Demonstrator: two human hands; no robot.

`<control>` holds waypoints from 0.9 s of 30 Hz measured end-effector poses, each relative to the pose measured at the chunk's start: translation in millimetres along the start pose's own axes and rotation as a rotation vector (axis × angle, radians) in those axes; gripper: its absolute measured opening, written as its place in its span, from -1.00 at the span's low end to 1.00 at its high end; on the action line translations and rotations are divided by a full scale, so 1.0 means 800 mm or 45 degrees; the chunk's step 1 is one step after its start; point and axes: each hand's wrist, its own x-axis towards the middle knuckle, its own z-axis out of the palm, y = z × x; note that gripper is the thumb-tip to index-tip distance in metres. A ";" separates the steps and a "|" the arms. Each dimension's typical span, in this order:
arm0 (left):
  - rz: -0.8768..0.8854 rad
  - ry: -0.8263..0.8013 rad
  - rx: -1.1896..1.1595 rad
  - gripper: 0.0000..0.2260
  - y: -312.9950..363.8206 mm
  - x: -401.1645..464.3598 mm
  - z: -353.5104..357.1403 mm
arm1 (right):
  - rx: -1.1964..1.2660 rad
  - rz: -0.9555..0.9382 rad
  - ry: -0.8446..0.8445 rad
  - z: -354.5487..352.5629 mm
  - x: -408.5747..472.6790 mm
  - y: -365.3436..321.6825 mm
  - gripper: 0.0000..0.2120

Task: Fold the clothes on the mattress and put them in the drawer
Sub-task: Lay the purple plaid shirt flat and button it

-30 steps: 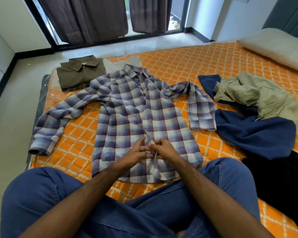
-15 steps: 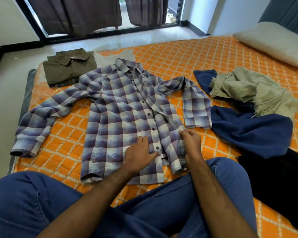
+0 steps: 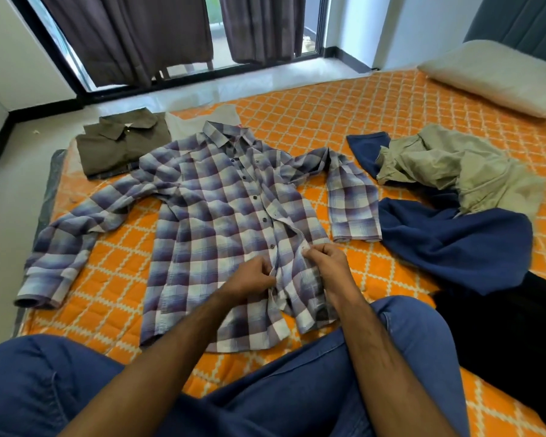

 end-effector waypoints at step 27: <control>0.066 0.101 -0.886 -0.87 -0.065 -0.014 -0.036 | -0.057 0.224 -0.485 0.092 -0.003 0.025 -0.89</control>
